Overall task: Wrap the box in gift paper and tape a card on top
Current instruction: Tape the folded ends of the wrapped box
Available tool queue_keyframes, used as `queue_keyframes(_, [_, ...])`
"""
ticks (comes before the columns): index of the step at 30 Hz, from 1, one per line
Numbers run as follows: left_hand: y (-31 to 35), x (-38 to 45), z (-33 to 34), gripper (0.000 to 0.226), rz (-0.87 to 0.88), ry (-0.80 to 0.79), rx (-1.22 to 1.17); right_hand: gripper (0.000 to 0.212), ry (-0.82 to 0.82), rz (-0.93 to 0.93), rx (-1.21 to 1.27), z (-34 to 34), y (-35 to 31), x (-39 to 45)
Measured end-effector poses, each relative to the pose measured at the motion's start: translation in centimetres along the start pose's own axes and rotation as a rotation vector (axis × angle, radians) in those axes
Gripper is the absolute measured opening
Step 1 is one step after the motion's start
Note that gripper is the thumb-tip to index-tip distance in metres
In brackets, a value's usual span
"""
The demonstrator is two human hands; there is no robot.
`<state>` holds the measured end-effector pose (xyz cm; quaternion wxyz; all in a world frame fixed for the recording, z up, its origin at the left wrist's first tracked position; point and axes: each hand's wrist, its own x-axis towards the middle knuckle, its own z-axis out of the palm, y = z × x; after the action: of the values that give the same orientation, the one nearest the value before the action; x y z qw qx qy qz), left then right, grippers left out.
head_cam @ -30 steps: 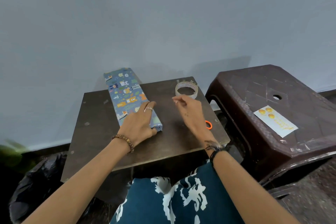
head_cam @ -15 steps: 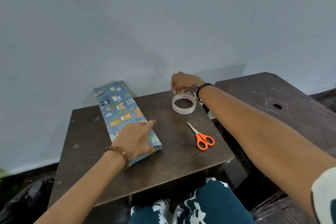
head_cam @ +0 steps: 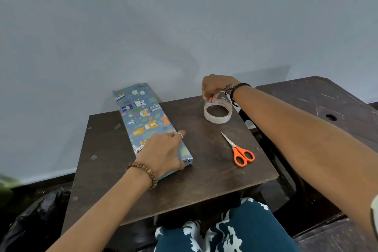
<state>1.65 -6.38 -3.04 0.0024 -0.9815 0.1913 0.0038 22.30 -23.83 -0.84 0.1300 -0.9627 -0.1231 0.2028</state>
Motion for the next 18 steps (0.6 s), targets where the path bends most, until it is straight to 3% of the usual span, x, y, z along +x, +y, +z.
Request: queue_keyframes(18, [0.1, -0.1, -0.1, 0.079, -0.011, -0.014, -0.008, 0.021, 0.115, -0.131, -0.223, 0.8, -1.0, -1.2])
